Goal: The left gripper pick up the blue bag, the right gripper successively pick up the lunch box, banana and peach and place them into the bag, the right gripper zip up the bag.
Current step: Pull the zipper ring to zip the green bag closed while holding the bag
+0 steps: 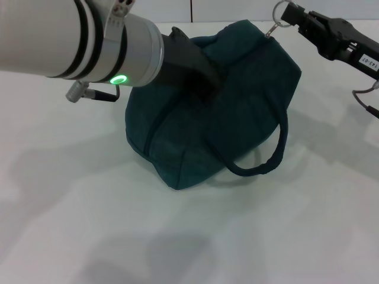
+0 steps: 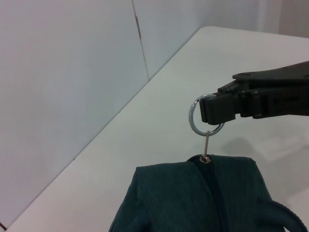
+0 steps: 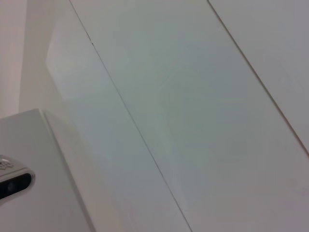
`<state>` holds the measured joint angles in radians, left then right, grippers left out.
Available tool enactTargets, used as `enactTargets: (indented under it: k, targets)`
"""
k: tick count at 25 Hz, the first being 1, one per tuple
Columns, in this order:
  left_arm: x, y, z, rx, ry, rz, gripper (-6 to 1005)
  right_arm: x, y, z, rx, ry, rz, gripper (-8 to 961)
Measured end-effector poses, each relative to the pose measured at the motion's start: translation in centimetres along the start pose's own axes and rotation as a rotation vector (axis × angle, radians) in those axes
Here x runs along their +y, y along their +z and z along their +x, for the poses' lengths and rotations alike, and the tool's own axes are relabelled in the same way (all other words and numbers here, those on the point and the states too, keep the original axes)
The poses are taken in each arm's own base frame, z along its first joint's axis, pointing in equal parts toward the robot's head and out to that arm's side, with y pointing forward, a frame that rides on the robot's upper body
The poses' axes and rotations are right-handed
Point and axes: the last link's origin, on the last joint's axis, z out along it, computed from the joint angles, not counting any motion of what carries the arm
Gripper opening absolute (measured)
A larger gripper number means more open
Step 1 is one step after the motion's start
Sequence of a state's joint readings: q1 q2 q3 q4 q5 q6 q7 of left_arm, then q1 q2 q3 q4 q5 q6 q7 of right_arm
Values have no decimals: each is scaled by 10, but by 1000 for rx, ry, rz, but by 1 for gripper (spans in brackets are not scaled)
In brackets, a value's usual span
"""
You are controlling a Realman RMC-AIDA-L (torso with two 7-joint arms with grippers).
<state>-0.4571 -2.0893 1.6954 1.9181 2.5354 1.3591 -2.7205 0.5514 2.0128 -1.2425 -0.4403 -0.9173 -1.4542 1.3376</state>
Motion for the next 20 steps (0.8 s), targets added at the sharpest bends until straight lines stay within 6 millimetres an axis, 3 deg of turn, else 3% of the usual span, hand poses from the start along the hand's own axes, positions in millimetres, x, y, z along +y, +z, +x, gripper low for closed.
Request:
enactTargets:
  k: [5,20]
  targets:
    - [0,-1,1,2,5,4,40,0,-1,0,-5,2,5,59]
    - [1,-14,4,46,23,24,39,-22,-25,5,-30,44,173,61]
